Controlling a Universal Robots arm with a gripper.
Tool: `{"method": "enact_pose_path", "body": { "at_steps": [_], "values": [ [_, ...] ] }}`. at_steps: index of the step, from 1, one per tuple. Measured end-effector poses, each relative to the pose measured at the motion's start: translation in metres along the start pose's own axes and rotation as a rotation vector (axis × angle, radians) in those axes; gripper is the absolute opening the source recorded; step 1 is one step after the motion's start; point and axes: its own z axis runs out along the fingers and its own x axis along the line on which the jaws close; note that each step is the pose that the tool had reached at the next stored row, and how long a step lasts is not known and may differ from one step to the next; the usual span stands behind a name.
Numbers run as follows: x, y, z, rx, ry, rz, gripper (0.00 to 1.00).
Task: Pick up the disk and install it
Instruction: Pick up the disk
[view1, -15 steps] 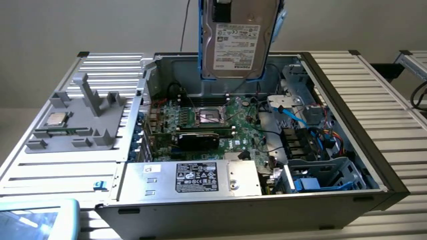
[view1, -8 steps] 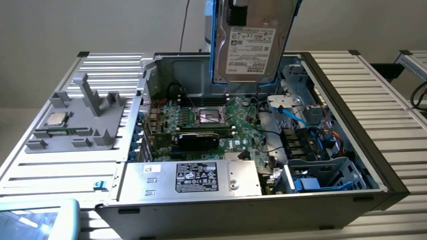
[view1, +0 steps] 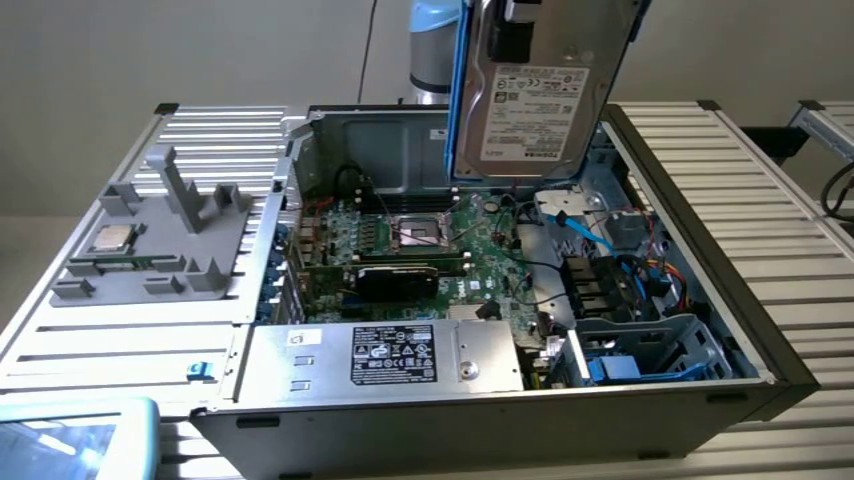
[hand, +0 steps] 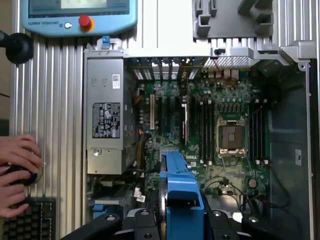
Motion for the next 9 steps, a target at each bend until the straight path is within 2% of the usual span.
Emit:
{"method": "enact_pose_path", "body": {
  "at_steps": [9],
  "values": [
    [0.017,-0.0241,-0.0011,0.0001,-0.0001,0.000,0.37]
  ]
}}
